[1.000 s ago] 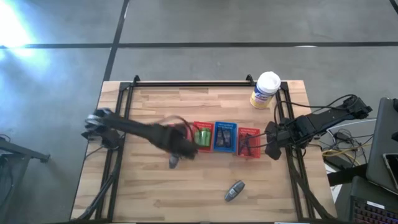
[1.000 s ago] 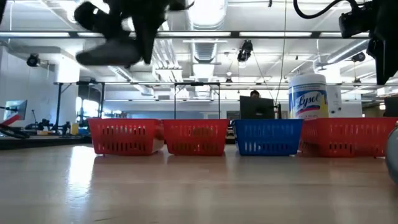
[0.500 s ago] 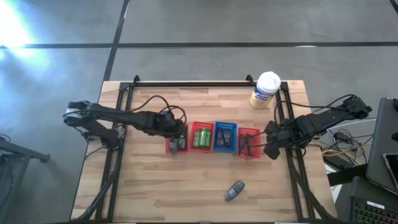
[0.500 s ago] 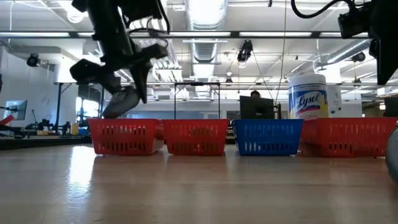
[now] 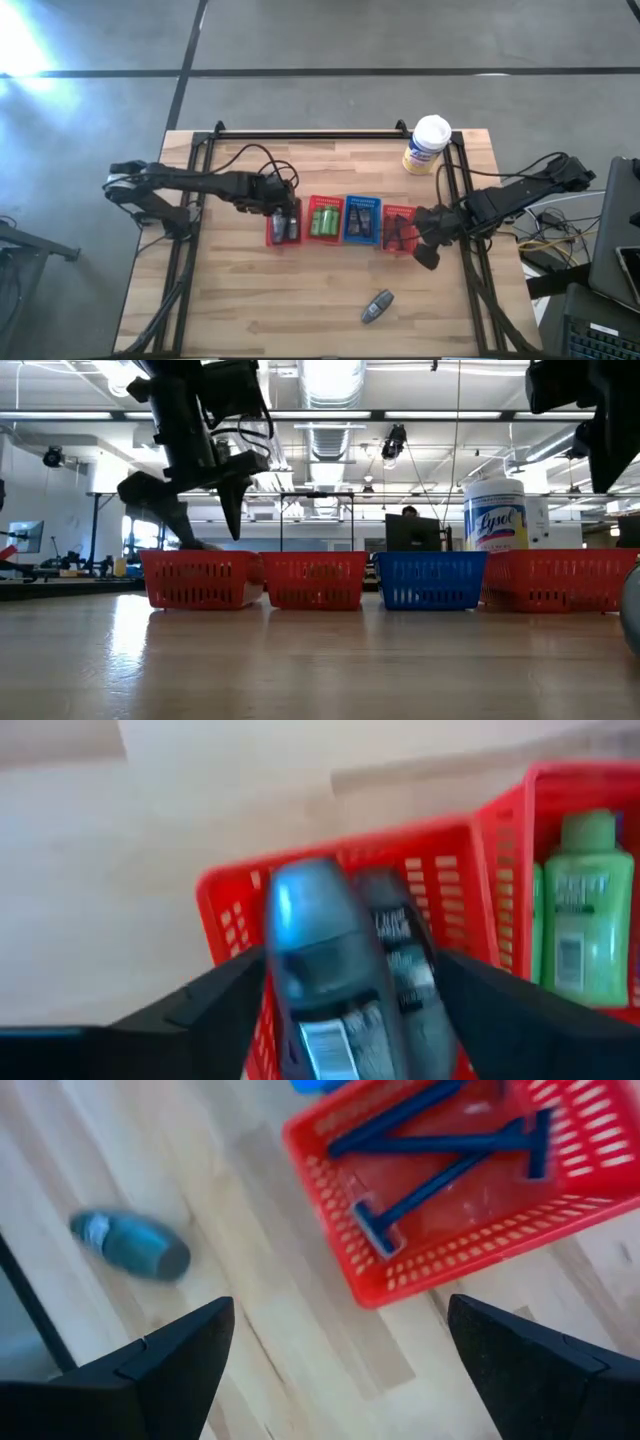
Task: Pick & Place Travel size toiletries
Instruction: Put the gray deodorant into the left orange basket
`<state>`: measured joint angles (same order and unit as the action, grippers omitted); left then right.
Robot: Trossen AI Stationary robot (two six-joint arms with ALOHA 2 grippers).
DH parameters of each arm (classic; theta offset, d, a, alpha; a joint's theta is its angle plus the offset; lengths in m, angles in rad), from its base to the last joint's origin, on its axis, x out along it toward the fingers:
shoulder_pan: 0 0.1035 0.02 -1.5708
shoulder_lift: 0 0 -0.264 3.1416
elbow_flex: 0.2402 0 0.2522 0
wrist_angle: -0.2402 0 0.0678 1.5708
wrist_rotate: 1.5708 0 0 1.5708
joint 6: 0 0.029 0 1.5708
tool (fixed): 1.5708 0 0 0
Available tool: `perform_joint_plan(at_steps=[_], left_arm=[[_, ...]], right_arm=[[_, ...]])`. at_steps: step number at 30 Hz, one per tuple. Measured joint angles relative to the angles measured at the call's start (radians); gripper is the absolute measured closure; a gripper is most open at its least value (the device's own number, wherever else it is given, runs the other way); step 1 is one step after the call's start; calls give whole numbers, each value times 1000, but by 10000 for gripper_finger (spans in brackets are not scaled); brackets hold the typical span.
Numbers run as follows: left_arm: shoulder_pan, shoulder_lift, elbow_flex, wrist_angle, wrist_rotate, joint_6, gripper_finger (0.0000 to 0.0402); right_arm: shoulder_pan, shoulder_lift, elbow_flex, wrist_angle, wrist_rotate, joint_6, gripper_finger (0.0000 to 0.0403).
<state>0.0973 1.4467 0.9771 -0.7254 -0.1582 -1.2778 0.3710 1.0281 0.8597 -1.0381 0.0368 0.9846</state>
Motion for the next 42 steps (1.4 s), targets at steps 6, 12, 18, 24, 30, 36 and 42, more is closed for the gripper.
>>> perform_joint_plan(at_steps=[6,12,18,24,30,36,42], left_arm=[[-43,-10,35,15,34,25,59],[-172,-28,171,23,-20,118,57],[-279,-28,223,6,-63,39,58],[-339,-28,222,1,-104,-18,58],[-389,-28,191,-8,-104,18,58],[-465,-28,180,-5,-112,42,58],[-525,-28,180,-11,-158,60,58]], right_arm=[[95,64,0,11,-46,-159,39],[267,149,0,94,-33,-480,39],[353,296,2,321,-30,-840,39],[331,469,59,384,-27,-966,41],[287,610,135,472,-28,-1015,60],[228,707,237,463,-3,-1028,75],[225,798,332,442,-36,-1132,69]])
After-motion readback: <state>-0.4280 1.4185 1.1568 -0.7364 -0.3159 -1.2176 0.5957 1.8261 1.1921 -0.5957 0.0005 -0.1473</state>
